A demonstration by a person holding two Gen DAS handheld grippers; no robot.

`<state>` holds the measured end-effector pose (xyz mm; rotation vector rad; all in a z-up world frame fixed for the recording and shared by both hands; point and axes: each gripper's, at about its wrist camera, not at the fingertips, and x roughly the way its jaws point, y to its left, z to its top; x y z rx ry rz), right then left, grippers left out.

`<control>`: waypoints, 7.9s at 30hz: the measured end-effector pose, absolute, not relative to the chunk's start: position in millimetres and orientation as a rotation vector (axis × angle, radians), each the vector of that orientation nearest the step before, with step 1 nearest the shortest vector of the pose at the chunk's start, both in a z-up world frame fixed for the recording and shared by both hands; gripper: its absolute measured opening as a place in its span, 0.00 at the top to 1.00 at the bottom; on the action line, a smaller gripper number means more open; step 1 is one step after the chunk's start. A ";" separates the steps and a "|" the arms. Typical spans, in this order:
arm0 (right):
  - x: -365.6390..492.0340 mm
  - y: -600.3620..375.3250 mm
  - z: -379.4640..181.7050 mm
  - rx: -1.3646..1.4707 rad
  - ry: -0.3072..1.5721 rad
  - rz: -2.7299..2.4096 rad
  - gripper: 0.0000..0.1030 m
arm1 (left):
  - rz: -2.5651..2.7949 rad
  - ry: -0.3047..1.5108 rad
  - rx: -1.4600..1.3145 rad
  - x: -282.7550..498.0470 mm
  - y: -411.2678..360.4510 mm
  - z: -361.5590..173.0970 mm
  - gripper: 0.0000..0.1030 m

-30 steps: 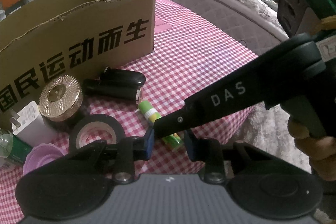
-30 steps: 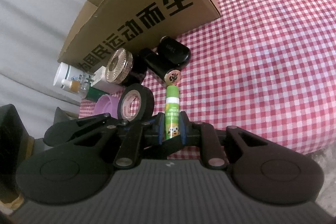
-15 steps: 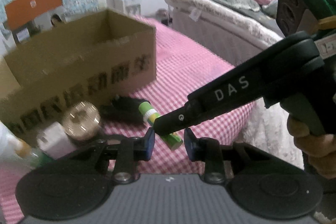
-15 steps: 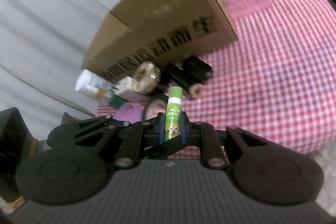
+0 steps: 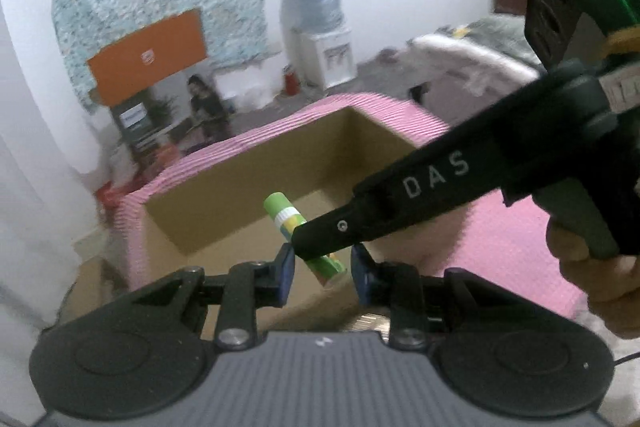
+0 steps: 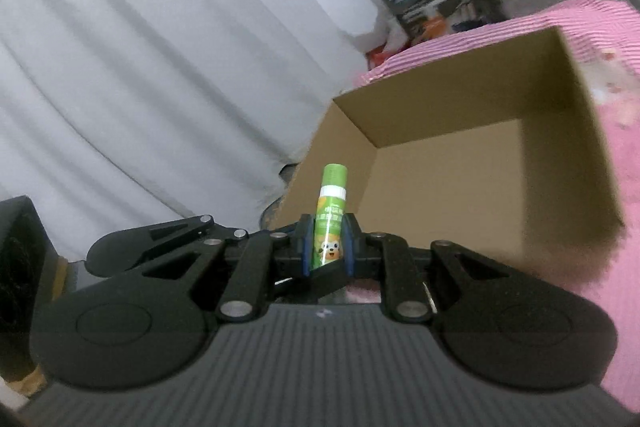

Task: Organize rigid objects
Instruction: 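Carry the glue stick into the box and open the right gripper, then move the right gripper back to the black oval case, then grasp the black oval case with the right gripper and lift, then lower the black case into the box and open the right gripper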

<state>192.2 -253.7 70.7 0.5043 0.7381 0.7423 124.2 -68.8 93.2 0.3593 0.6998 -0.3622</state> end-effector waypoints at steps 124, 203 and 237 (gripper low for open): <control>195.7 -350.5 -66.7 0.546 1.072 0.615 0.82 | -0.568 0.897 0.256 111.2 -150.3 -41.9 0.36; 237.2 -255.5 79.4 0.572 0.756 0.829 0.86 | -0.283 0.762 0.400 162.4 -78.3 96.7 0.62; 355.3 -226.1 56.5 0.600 0.934 0.733 0.71 | -0.237 0.952 0.303 265.1 -26.4 80.5 0.35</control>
